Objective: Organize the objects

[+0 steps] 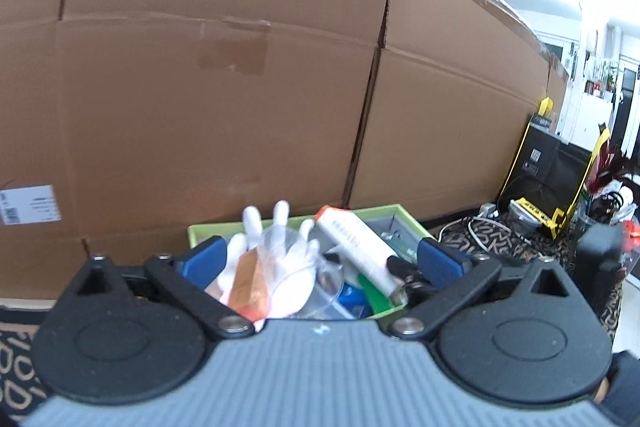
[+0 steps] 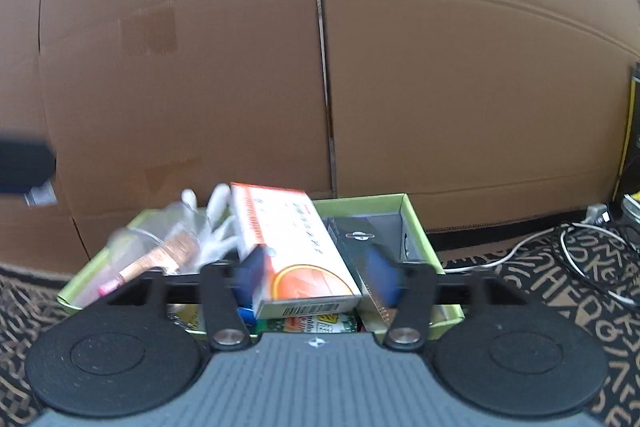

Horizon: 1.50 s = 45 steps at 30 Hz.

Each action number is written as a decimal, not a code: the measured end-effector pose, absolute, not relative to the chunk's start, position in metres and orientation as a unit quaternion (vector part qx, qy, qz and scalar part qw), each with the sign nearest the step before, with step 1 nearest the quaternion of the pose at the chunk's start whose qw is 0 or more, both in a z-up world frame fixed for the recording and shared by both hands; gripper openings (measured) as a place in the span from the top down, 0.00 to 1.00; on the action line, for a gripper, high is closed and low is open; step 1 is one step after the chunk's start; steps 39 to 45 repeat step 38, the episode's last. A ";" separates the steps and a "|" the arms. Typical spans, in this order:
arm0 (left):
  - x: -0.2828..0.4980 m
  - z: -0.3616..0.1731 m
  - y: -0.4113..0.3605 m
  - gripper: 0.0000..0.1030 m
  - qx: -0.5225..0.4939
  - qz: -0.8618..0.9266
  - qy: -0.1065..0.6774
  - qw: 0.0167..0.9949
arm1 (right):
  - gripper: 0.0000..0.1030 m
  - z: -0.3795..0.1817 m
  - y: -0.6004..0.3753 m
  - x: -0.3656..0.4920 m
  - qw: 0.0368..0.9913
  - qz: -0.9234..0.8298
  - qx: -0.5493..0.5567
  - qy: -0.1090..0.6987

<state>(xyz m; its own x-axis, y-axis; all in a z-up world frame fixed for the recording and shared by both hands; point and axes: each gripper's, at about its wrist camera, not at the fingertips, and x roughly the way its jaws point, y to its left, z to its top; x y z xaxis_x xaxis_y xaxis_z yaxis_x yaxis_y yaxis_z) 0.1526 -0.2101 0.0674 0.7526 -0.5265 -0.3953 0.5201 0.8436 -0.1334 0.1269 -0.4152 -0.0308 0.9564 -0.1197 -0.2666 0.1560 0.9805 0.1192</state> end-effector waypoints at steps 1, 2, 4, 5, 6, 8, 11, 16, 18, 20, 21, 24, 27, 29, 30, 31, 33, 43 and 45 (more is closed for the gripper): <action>0.146 0.067 -0.204 0.00 -0.006 -0.275 0.214 0.937 | 0.10 -0.029 -0.413 0.113 0.988 -0.071 0.069 0.118; 0.141 0.068 -0.198 0.00 -0.001 -0.268 0.216 0.939 | 0.06 -0.028 -0.410 0.105 0.989 -0.074 0.062 0.115; 0.127 0.065 -0.187 0.00 0.009 -0.255 0.220 0.941 | 0.02 -0.028 -0.402 0.083 0.988 -0.078 0.042 0.127; 0.119 0.060 -0.181 0.00 0.016 -0.251 0.223 0.942 | 0.02 -0.028 -0.399 0.073 0.987 -0.075 0.034 0.135; 0.112 0.056 -0.180 0.00 0.022 -0.247 0.227 0.942 | 0.01 -0.029 -0.394 0.062 0.986 -0.071 0.028 0.147; 0.099 0.046 -0.179 0.00 0.028 -0.242 0.234 0.941 | 0.00 -0.031 -0.387 0.046 0.982 -0.069 0.023 0.174; 0.079 0.027 -0.177 0.00 0.034 -0.231 0.250 0.940 | 0.00 -0.042 -0.383 0.027 0.978 -0.077 0.037 0.192; 0.062 0.000 -0.177 0.00 0.040 -0.207 0.284 0.935 | 0.00 -0.054 -0.379 0.010 0.971 -0.087 0.043 0.218; 0.059 -0.007 -0.177 0.00 0.047 -0.193 0.292 0.936 | 0.00 -0.056 -0.377 0.008 0.970 -0.092 0.042 0.223; 0.058 -0.010 -0.178 0.00 0.056 -0.180 0.296 0.936 | 0.00 -0.056 -0.377 0.003 0.968 -0.096 0.045 0.226; 0.059 -0.011 -0.178 0.00 0.059 -0.176 0.297 0.937 | 0.00 -0.056 -0.377 0.003 0.968 -0.097 0.047 0.226; 0.060 -0.011 -0.177 0.00 0.064 -0.168 0.298 0.937 | 0.00 -0.056 -0.376 0.003 0.968 -0.097 0.049 0.225; 0.061 -0.009 -0.177 0.00 0.068 -0.167 0.298 0.937 | 0.00 -0.056 -0.374 0.004 0.968 -0.100 0.049 0.226; 0.062 -0.009 -0.178 0.00 0.070 -0.166 0.298 0.937 | 0.00 -0.057 -0.374 0.005 0.968 -0.101 0.048 0.226; 0.063 -0.009 -0.178 0.00 0.071 -0.165 0.301 0.937 | 0.00 -0.058 -0.374 0.006 0.967 -0.101 0.049 0.227; 0.064 -0.009 -0.179 0.00 0.071 -0.165 0.303 0.936 | 0.00 -0.058 -0.374 0.007 0.967 -0.101 0.050 0.228; 0.065 -0.010 -0.178 0.00 0.069 -0.168 0.304 0.935 | 0.00 -0.059 -0.373 0.008 0.966 -0.101 0.052 0.231; 0.065 -0.012 -0.179 0.00 0.068 -0.169 0.306 0.934 | 0.00 -0.061 -0.372 0.011 0.965 -0.102 0.053 0.235; 0.065 -0.012 -0.179 0.00 0.068 -0.169 0.306 0.934 | 0.00 -0.061 -0.372 0.011 0.965 -0.102 0.053 0.235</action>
